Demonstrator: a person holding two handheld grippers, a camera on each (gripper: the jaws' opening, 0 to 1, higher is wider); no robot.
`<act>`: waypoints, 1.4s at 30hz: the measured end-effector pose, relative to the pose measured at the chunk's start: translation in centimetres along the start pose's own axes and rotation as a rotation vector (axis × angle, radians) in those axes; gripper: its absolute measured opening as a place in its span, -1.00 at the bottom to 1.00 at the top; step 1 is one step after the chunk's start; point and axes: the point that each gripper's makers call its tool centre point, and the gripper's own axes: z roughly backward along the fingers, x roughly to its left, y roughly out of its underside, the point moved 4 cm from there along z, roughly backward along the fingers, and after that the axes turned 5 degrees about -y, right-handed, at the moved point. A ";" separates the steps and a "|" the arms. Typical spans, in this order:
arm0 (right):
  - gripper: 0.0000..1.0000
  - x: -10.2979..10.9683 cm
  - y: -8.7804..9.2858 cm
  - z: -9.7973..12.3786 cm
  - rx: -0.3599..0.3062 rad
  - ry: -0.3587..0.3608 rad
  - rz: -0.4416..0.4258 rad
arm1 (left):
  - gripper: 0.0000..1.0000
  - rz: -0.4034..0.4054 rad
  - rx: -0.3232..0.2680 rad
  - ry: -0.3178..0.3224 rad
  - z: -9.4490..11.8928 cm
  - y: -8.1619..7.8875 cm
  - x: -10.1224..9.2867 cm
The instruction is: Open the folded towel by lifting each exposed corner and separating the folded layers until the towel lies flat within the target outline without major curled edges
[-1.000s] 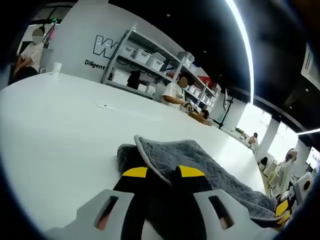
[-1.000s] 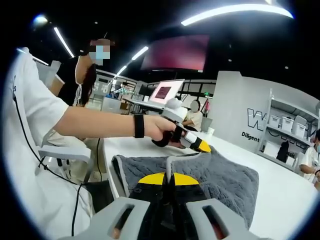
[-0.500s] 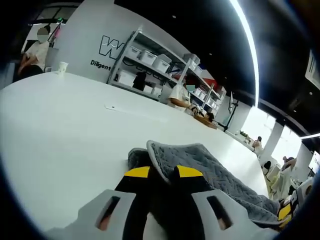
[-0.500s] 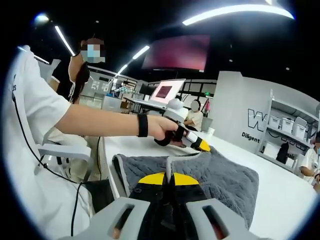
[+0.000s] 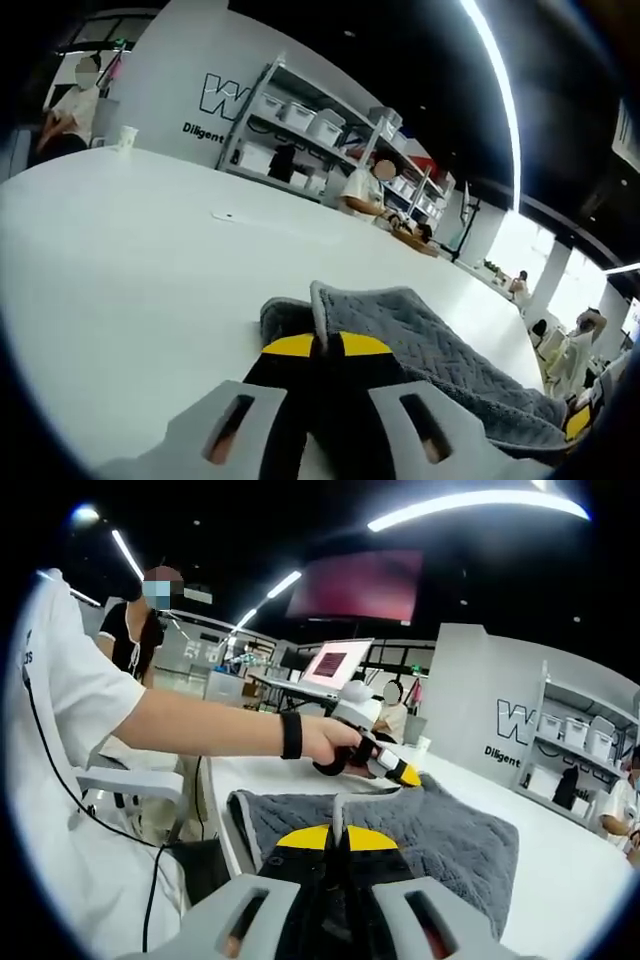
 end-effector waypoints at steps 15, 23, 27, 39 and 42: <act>-1.00 0.4 -0.2 -0.1 0.001 -0.006 0.009 | -0.98 -0.006 -0.004 -0.022 0.4 1.7 -1.2; -1.00 0.6 -0.2 -0.1 0.003 -0.008 0.013 | -0.99 0.006 0.003 -0.028 0.5 2.1 -1.1; -1.00 0.7 -0.2 -0.2 0.004 -0.011 0.014 | -1.00 0.012 -0.007 -0.023 0.5 2.0 -1.2; -1.00 0.9 -0.5 -0.1 -0.002 -0.017 0.031 | -1.00 0.079 -0.045 -0.005 1.3 1.4 -2.2; -1.00 1.1 -0.7 -0.3 -0.007 -0.026 0.043 | -1.00 0.171 -0.070 0.015 1.3 0.5 -2.4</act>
